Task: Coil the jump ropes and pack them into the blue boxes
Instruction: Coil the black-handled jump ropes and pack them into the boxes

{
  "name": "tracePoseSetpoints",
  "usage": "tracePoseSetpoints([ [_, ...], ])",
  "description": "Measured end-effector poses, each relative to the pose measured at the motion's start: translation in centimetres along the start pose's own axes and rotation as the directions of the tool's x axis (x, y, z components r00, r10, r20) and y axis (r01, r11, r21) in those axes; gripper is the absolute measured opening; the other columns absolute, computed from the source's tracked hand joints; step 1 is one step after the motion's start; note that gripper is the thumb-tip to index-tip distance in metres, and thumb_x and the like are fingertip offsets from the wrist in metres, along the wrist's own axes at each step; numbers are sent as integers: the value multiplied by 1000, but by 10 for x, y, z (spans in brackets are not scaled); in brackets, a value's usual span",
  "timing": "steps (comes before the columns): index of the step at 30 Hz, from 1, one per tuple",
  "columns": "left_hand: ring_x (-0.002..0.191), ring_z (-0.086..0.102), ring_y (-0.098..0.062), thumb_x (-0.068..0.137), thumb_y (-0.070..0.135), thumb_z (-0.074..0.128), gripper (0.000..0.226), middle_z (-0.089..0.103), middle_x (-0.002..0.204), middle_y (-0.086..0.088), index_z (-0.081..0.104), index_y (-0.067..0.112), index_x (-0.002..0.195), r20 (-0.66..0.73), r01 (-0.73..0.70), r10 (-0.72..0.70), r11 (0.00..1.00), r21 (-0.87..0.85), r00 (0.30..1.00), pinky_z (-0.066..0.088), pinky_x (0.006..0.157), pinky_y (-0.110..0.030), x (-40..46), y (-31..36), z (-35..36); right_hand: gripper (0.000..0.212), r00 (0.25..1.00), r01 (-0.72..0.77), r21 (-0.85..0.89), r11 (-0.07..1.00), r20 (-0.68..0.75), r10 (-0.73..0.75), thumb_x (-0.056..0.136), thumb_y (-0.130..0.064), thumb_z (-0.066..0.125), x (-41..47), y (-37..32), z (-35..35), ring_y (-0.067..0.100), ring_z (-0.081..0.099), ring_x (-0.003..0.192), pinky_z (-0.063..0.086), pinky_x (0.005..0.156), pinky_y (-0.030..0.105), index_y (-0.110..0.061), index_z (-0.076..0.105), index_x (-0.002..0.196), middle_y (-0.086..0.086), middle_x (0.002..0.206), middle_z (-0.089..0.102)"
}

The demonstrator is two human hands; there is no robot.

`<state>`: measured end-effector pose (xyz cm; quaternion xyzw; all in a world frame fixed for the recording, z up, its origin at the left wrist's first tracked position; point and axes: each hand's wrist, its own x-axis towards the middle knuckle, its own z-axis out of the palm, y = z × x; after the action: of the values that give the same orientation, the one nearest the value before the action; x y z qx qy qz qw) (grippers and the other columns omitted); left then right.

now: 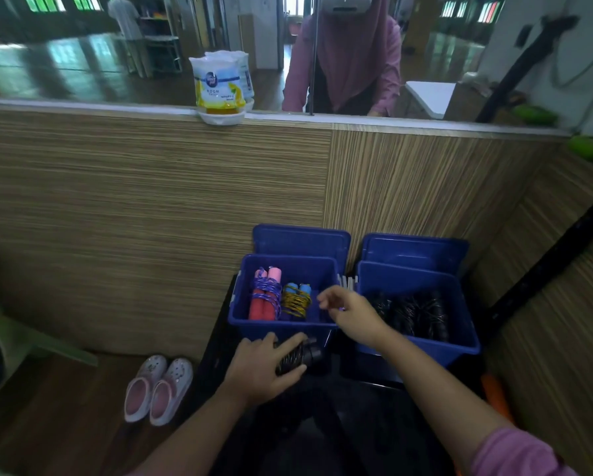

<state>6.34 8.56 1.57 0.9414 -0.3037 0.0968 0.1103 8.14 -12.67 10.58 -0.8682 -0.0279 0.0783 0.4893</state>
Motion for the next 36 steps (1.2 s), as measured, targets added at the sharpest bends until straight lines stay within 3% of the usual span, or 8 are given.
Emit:
tracePoseSetpoints([
  [5, 63, 59, -14, 83, 66, 45, 56, 60, 84, 2, 42, 42, 134, -59, -224, 226, 974, 31, 972, 45, 61, -27, -5, -4, -3, 37, 958, -164, 78, 983, 249, 140, 98, -3, 36, -5, 26, 16, 9, 40, 129, 32, 97, 10, -10, 60, 126, -6, 140, 45],
  [8, 69, 58, -13, 89, 66, 40, 54, 59, 89, 3, 40, 42, 137, -83, -250, 245, 966, -63, 966, 44, 63, -27, -3, 0, -10, 39, 898, -336, 287, 897, 385, 213, 100, -14, 28, -17, 27, 21, 6, 54, 106, 42, 78, 9, -6, 61, 120, -4, 123, 56],
  [13, 79, 62, -10, 88, 64, 44, 54, 60, 96, 9, 33, 48, 139, -162, -52, -9, 929, -367, 987, 49, 71, -30, 7, 9, -30, 33, 931, -362, 707, 608, 239, 276, 101, -21, 30, -23, 26, 36, 18, 52, 68, 47, 69, 31, -9, 56, 86, 6, 72, 56],
  [20, 105, 60, -11, 79, 72, 33, 62, 61, 120, 12, 36, 49, 137, -183, 403, -538, 779, -480, 822, 48, 81, -30, 27, 8, -37, 19, 965, -263, 365, 893, 85, 249, 101, -16, 42, -38, 15, 75, 13, 51, 45, 49, 53, 22, -8, 52, 87, 3, 52, 48],
  [27, 96, 62, -27, 89, 64, 37, 54, 58, 113, -6, 30, 48, 140, -112, 668, -745, 645, -372, 657, 47, 78, -37, 41, 4, -32, 18, 999, -51, -257, 965, -29, 45, 95, -24, 49, -53, -8, 84, 23, 66, 82, 51, 73, 31, -11, 59, 102, 10, 91, 68],
  [30, 88, 62, -27, 88, 68, 30, 59, 54, 107, -8, 23, 49, 144, -69, 645, -649, 760, -72, 757, 47, 75, -36, 39, 3, -28, 15, 996, 72, -327, 942, -30, -86, 93, -22, 52, -53, -22, 71, 27, 64, 79, 50, 70, 33, -10, 54, 100, 13, 88, 67],
  [33, 90, 63, -26, 83, 72, 8, 65, 52, 106, -6, 14, 54, 145, -2, 522, -524, 849, 85, 852, 44, 76, -36, 30, 5, -26, 12, 994, 109, -120, 987, 33, -106, 91, -13, 54, -55, -41, 52, 17, 66, 53, 55, 56, 29, -15, 47, 100, 6, 64, 63],
  [36, 90, 62, -29, 76, 67, -7, 75, 52, 110, -8, 22, 53, 144, 24, 412, -421, 897, 160, 907, 39, 75, -37, 22, 10, -25, 2, 997, 48, 138, 989, 56, -56, 90, -11, 57, -46, -49, 33, 26, 71, 61, 60, 64, 42, -13, 57, 91, 8, 65, 65],
])
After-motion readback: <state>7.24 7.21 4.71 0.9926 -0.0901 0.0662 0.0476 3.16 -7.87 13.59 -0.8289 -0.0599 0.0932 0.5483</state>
